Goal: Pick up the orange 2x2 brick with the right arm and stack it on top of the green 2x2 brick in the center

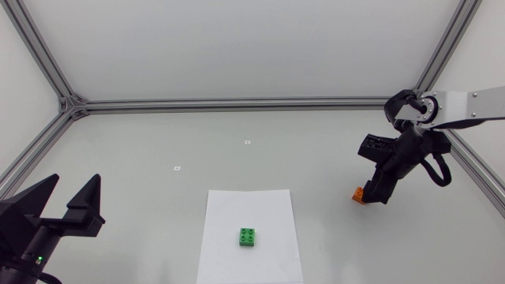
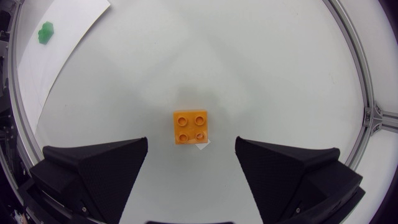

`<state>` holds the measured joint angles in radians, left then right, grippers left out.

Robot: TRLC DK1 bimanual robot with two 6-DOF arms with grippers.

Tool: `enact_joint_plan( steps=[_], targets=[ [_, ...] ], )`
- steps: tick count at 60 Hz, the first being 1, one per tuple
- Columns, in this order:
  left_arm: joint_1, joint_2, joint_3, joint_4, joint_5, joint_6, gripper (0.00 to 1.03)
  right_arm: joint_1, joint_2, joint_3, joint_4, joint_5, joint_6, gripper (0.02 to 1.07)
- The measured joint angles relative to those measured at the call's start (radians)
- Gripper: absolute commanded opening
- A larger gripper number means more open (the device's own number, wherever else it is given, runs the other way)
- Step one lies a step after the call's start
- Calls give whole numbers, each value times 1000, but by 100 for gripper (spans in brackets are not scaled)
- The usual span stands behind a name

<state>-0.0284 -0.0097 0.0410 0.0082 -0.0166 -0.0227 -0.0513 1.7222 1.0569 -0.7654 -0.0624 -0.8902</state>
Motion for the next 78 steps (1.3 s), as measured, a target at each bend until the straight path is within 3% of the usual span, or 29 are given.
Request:
enact_joint_plan(
  steps=[37,44,55,61,70,78],
  targets=[
    [0,0,0,0,0,0,99,26,86,0,37,8,-43,86],
    [0,0,0,0,0,0,99,26,92,0,39,8,-53,73],
    [0,0,0,0,0,0,99,25,99,9,41,8,-53,72],
    [0,0,0,0,0,0,99,25,105,11,44,8,-54,62],
    [0,0,0,0,0,0,99,25,106,11,44,8,-57,61],
    [0,0,0,0,0,0,99,26,110,16,45,8,-57,51]
  ],
)
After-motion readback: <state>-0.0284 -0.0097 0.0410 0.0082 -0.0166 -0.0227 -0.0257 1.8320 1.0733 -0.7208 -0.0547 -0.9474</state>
